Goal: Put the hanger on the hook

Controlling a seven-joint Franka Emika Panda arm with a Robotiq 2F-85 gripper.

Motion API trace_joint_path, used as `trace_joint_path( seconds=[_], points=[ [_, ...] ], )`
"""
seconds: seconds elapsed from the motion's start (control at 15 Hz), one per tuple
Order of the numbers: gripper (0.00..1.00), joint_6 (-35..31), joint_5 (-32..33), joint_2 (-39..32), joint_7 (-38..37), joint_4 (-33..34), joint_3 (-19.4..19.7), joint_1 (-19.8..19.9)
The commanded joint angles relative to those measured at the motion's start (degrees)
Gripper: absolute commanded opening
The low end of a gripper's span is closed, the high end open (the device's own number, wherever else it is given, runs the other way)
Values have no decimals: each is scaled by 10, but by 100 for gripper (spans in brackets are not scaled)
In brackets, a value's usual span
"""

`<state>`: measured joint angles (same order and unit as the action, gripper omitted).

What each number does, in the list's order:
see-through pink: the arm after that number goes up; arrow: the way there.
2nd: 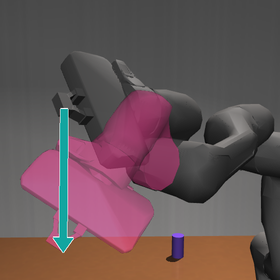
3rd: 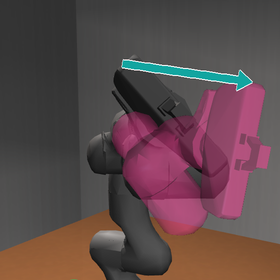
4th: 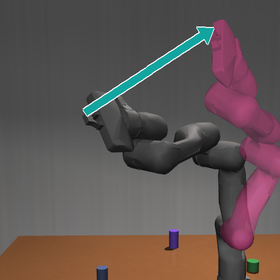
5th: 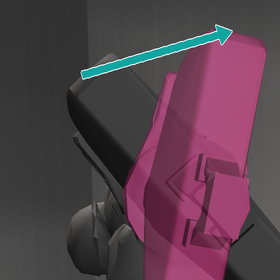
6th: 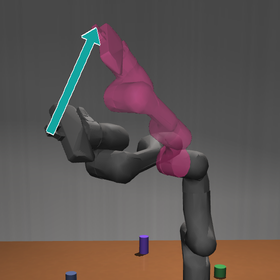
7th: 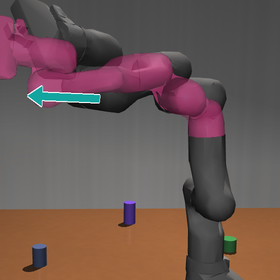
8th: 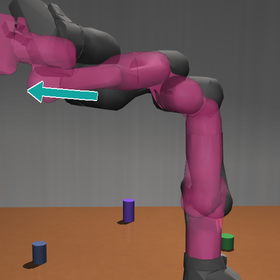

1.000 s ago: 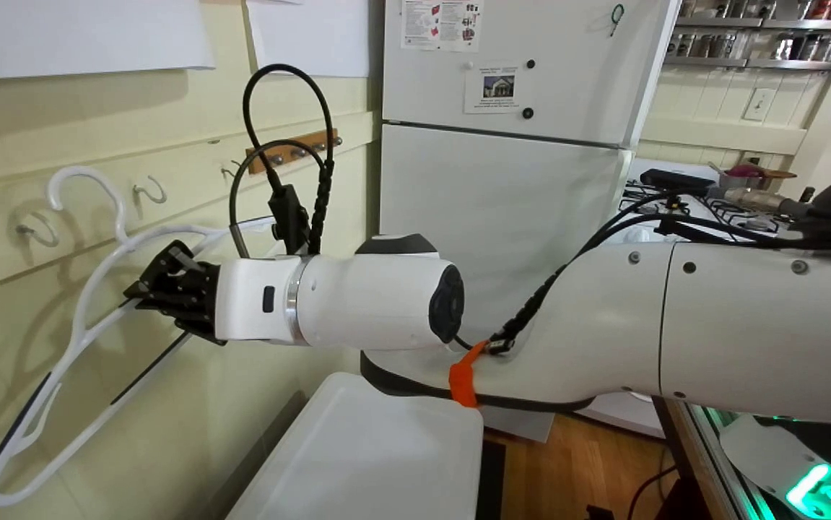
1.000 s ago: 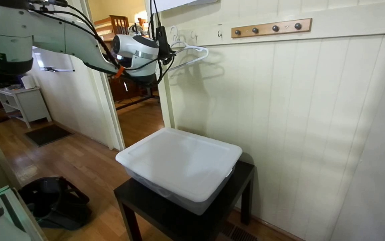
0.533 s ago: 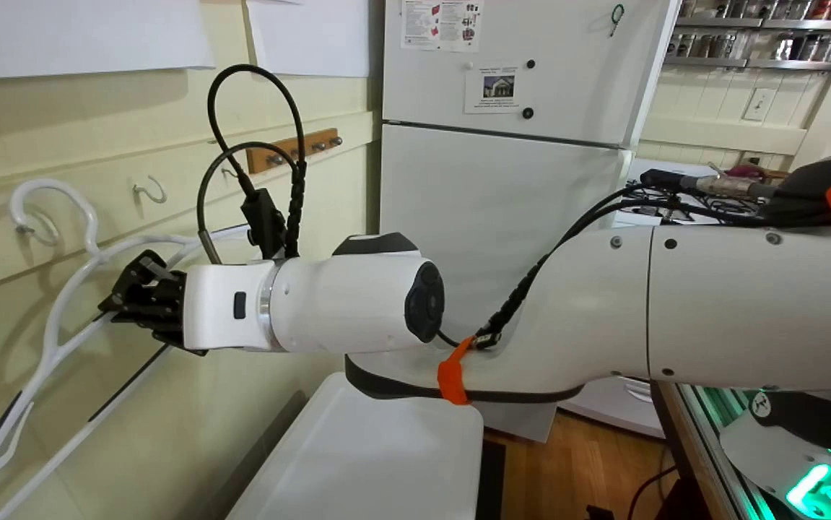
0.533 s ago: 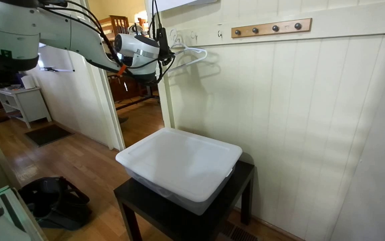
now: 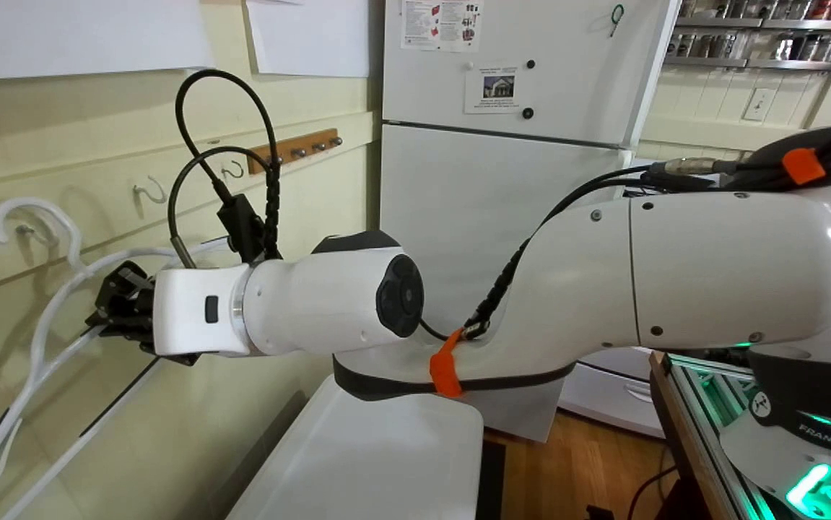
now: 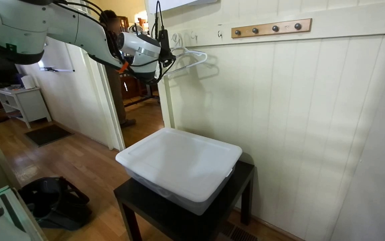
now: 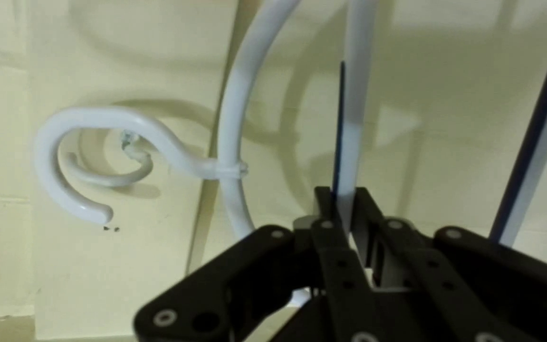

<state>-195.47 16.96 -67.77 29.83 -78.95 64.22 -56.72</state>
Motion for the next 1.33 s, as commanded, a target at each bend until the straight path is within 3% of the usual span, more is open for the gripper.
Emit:
trace_joint_path(
  seconds=[0.0, 0.4, 0.47, 0.53, 0.67, 1.13, 1.27],
  points=[
    [3, 38, 55, 29, 1, 39, -53, 33],
    [3, 88, 110, 54, 2, 54, -114, 60],
    [15, 96, 115, 57, -1, 54, -121, 62],
    [39, 102, 125, 65, 1, 51, -135, 67],
    [43, 106, 109, 73, 20, 39, -152, 68],
    [94, 120, 110, 108, 32, 13, -201, 76],
    [100, 137, 145, 132, 20, 4, -237, 90]
  ],
)
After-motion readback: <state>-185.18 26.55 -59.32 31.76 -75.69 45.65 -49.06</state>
